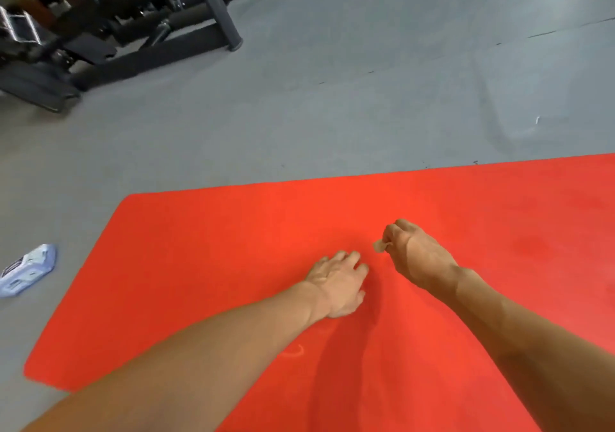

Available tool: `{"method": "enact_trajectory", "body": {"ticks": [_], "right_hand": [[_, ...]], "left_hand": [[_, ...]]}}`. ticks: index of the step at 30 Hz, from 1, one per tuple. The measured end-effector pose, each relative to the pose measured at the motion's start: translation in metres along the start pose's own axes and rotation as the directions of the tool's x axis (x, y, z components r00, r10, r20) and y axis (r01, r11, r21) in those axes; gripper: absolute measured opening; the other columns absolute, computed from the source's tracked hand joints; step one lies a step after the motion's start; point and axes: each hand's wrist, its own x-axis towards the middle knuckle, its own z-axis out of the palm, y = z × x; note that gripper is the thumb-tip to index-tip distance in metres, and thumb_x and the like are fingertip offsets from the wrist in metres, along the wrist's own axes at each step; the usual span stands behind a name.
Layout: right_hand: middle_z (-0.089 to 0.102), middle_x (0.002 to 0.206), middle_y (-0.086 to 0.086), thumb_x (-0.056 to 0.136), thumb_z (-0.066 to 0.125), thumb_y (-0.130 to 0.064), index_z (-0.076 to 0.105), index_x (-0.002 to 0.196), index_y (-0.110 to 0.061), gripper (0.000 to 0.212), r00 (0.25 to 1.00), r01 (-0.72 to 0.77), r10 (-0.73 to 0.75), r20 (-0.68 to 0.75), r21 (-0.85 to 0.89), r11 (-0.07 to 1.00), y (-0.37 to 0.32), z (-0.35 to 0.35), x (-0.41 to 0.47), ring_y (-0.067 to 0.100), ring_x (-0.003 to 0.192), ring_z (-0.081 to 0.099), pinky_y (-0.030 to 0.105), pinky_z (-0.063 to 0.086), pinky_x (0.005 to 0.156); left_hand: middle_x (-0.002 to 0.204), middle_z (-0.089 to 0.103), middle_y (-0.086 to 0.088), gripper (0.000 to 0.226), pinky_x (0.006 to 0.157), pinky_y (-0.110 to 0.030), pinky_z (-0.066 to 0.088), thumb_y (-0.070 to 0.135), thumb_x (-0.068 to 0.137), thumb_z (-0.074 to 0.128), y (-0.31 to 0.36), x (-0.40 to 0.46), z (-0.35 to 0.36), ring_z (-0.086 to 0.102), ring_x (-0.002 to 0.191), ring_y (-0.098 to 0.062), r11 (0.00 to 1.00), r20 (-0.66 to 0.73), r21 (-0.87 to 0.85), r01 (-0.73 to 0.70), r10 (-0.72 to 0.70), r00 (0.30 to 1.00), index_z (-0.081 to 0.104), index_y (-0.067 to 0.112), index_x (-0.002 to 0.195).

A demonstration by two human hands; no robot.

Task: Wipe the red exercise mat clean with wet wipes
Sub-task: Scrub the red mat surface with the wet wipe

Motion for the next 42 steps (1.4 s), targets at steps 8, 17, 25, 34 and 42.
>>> {"method": "enact_trajectory", "body": {"ticks": [8, 17, 25, 34, 42], "right_hand": [[0.062, 0.103, 0.010, 0.098, 0.059, -0.009, 0.066, 0.105, -0.011, 0.010, 0.987, 0.151, -0.145, 0.073, -0.072, 0.986, -0.075, 0.032, 0.046, 0.034, 0.100, 0.061, 0.038, 0.048, 0.086], [0.063, 0.097, 0.010, 0.098, 0.064, -0.015, 0.063, 0.099, -0.010, 0.006, 0.956, 0.282, -0.273, 0.104, -0.083, 0.956, -0.220, 0.070, 0.100, 0.036, 0.092, 0.062, 0.041, 0.048, 0.080], [0.063, 0.099, 0.005, 0.100, 0.063, -0.020, 0.062, 0.099, -0.013, 0.007, 0.920, 0.375, -0.368, 0.136, -0.025, 0.927, -0.385, 0.150, 0.147, 0.031, 0.096, 0.062, 0.037, 0.046, 0.080], [0.062, 0.097, 0.002, 0.097, 0.067, -0.019, 0.062, 0.096, -0.016, 0.006, 0.861, 0.491, -0.489, 0.141, 0.020, 0.871, -0.556, 0.253, 0.209, 0.030, 0.090, 0.063, 0.045, 0.052, 0.076], [0.057, 0.093, -0.004, 0.095, 0.070, -0.017, 0.064, 0.094, -0.016, 0.006, 0.814, 0.551, -0.542, 0.210, 0.014, 0.834, -0.671, 0.369, 0.245, 0.025, 0.085, 0.060, 0.035, 0.048, 0.074]], "left_hand": [[0.155, 0.034, -0.010, 0.052, 0.113, -0.053, 0.039, 0.040, 0.105, 0.050, -0.088, -0.048, 0.027, 0.034, 0.145, -0.032, 0.991, -0.009, -0.075, 0.113, -0.114, 0.993, 0.043, 0.014, 0.150], [0.152, 0.038, -0.012, 0.045, 0.108, -0.051, 0.044, 0.035, 0.105, 0.051, -0.222, -0.127, 0.030, 0.037, 0.143, -0.034, 0.982, -0.086, -0.111, 0.155, -0.165, 0.983, 0.050, 0.011, 0.143], [0.151, 0.040, -0.009, 0.045, 0.113, -0.051, 0.041, 0.033, 0.106, 0.050, -0.375, -0.242, 0.077, 0.037, 0.144, -0.031, 0.966, -0.038, -0.056, 0.251, -0.253, 0.967, 0.049, 0.014, 0.146], [0.150, 0.041, -0.008, 0.046, 0.106, -0.048, 0.045, 0.036, 0.107, 0.047, -0.557, -0.364, 0.141, 0.041, 0.140, -0.031, 0.911, -0.011, -0.001, 0.412, -0.412, 0.911, 0.047, 0.015, 0.148], [0.146, 0.044, -0.008, 0.044, 0.106, -0.045, 0.043, 0.034, 0.106, 0.047, -0.681, -0.431, 0.242, 0.043, 0.137, -0.030, 0.883, -0.001, -0.109, 0.456, -0.459, 0.888, 0.049, 0.013, 0.145]]}}
